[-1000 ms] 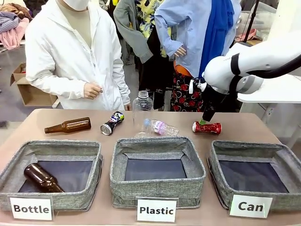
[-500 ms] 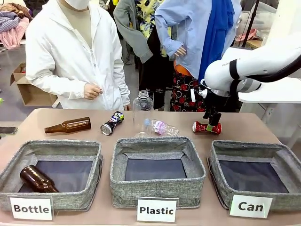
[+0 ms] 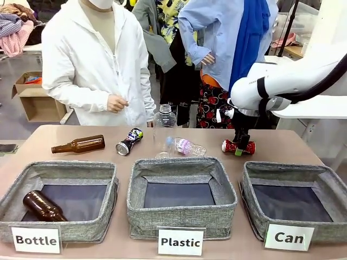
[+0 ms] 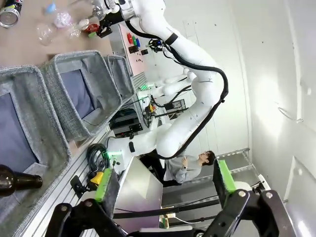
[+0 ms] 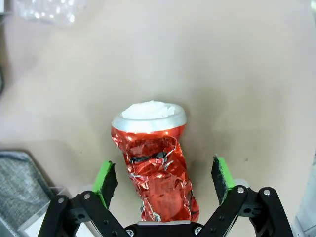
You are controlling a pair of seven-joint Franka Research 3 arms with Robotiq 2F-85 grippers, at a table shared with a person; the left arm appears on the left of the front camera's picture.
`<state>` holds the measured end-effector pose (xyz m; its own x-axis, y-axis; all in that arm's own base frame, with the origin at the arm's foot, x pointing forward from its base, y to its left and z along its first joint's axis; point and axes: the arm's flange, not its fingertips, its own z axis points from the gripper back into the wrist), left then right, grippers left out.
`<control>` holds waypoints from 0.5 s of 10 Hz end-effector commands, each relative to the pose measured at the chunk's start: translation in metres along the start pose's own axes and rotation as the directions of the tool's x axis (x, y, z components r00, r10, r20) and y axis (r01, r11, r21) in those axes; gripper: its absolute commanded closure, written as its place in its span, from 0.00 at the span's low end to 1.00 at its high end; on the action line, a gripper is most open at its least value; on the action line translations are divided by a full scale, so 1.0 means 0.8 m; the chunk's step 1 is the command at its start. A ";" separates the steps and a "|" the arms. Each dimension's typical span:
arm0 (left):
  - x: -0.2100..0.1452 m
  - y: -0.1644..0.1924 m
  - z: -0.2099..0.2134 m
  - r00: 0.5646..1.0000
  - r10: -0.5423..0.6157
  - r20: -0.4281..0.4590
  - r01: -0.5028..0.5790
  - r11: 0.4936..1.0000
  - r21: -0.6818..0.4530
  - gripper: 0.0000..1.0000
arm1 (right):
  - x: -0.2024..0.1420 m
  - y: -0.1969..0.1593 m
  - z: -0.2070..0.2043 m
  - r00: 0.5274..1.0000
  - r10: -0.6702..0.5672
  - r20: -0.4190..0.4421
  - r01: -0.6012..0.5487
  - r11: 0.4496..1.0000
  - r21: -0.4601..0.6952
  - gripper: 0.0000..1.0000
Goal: Sort the can waste into the basket.
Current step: Pick up the can waste from the table and place it in the right Fabric basket.
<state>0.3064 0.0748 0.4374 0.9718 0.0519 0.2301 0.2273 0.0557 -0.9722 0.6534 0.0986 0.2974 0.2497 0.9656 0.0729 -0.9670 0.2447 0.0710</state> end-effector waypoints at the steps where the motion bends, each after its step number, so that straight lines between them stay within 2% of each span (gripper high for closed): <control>1: -0.001 -0.002 0.000 1.000 0.004 -0.003 -0.004 1.000 -0.010 0.00 | 0.008 -0.009 0.005 0.999 -0.007 -0.044 0.008 1.000 0.026 0.25; 2: -0.001 -0.002 0.000 1.000 0.004 -0.003 -0.004 1.000 -0.010 0.00 | 0.009 -0.008 0.006 0.999 -0.014 -0.039 0.015 0.999 0.031 0.60; 3: -0.001 -0.002 0.000 1.000 0.004 -0.003 -0.004 1.000 -0.010 0.00 | 0.008 -0.007 0.006 0.999 -0.017 -0.040 0.018 0.999 0.035 0.85; 4: -0.001 -0.002 0.000 1.000 0.004 -0.003 -0.004 1.000 -0.010 0.00 | 0.007 -0.006 0.005 0.999 -0.018 -0.050 0.020 0.999 0.040 1.00; 5: -0.001 -0.002 0.000 1.000 0.004 -0.003 -0.004 1.000 -0.010 0.00 | 0.006 -0.007 0.005 0.998 -0.020 -0.058 0.023 0.999 0.042 1.00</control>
<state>0.3064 0.0747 0.4373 0.9718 0.0518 0.2299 0.2270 0.0555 -0.9723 0.6542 0.0997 0.2974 0.2536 0.9657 0.0561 -0.9623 0.2460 0.1160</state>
